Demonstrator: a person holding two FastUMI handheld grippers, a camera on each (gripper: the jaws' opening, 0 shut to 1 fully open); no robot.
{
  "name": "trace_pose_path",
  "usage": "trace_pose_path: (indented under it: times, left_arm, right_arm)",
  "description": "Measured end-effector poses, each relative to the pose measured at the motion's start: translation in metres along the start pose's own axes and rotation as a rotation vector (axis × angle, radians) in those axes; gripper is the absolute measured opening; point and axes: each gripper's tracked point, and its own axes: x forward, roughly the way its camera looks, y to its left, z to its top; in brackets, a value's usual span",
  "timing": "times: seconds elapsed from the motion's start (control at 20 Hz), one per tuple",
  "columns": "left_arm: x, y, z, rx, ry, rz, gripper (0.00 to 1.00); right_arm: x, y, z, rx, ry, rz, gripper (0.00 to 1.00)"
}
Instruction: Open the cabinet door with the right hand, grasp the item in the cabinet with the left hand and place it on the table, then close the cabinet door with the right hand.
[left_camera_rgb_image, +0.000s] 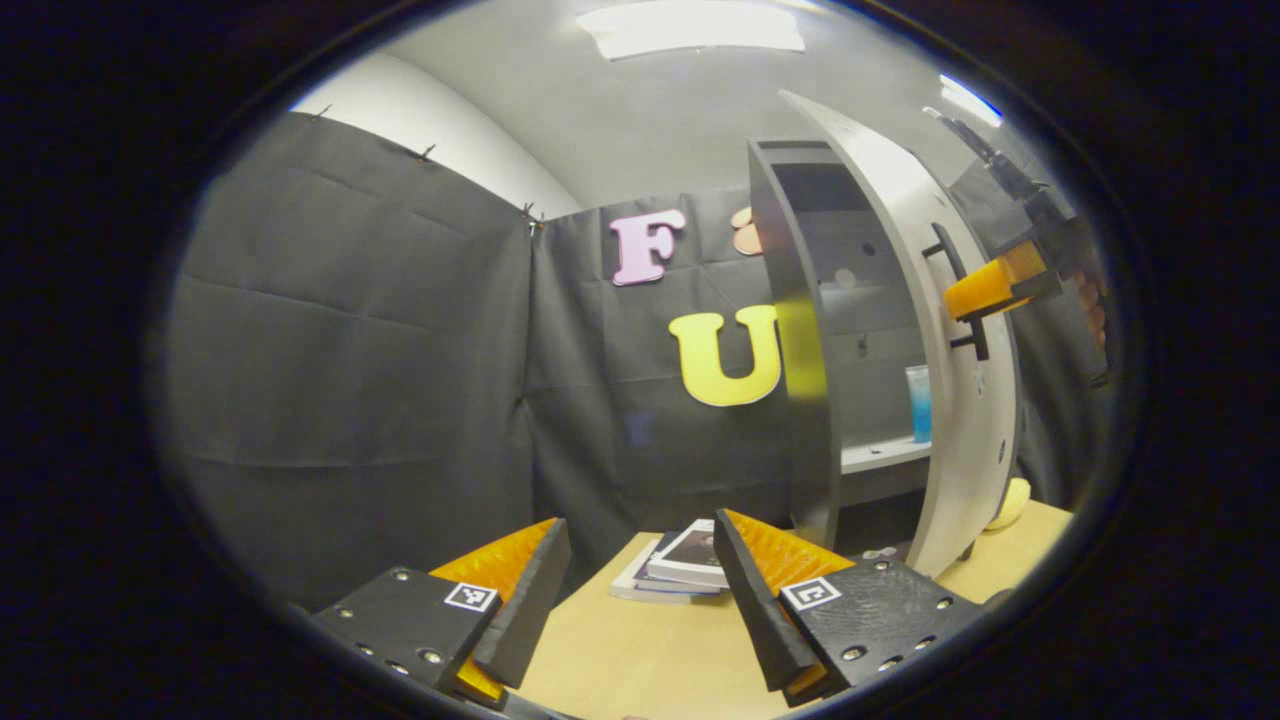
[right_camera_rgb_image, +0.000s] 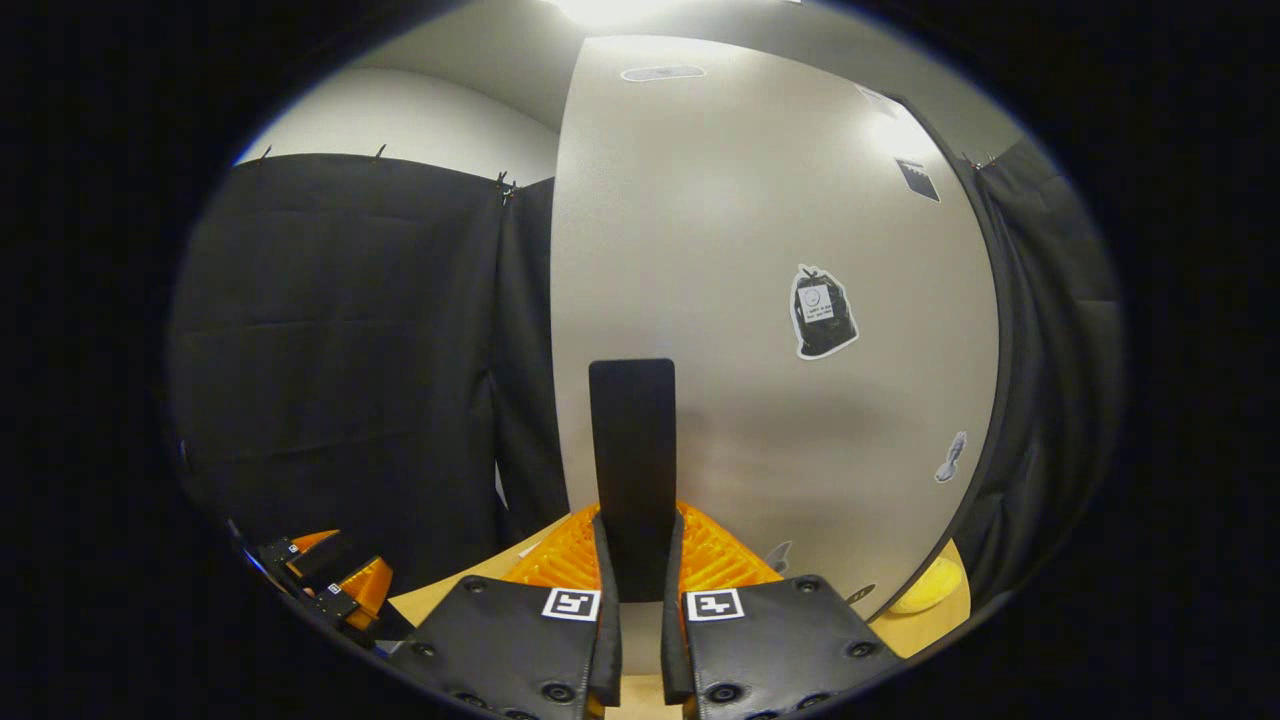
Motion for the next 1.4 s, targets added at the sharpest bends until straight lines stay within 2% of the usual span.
trace_pose_path:
  times: [0.45, 0.85, 1.1, 1.3, 1.4]
  left_arm:
    - [0.008, -0.084, 0.019, 0.014, -0.027, -0.137, 0.87]
    - [0.003, -0.164, 0.036, 0.008, -0.056, -0.263, 0.87]
    - [-0.002, -0.206, 0.039, -0.006, -0.054, -0.328, 0.87]
    - [-0.010, -0.231, 0.044, -0.002, -0.061, -0.370, 0.87]
    - [-0.011, -0.243, 0.047, 0.002, -0.064, -0.388, 0.87]
  right_arm:
    - [-0.063, -0.022, -0.006, 0.004, -0.016, 0.038, 0.17]
    - [-0.105, -0.048, -0.009, 0.003, -0.004, 0.004, 0.17]
    - [-0.135, -0.076, -0.011, 0.018, -0.006, -0.051, 0.17]
    - [-0.157, -0.105, -0.014, 0.004, -0.010, -0.146, 0.17]
    - [-0.167, -0.119, -0.014, -0.010, -0.015, -0.203, 0.13]
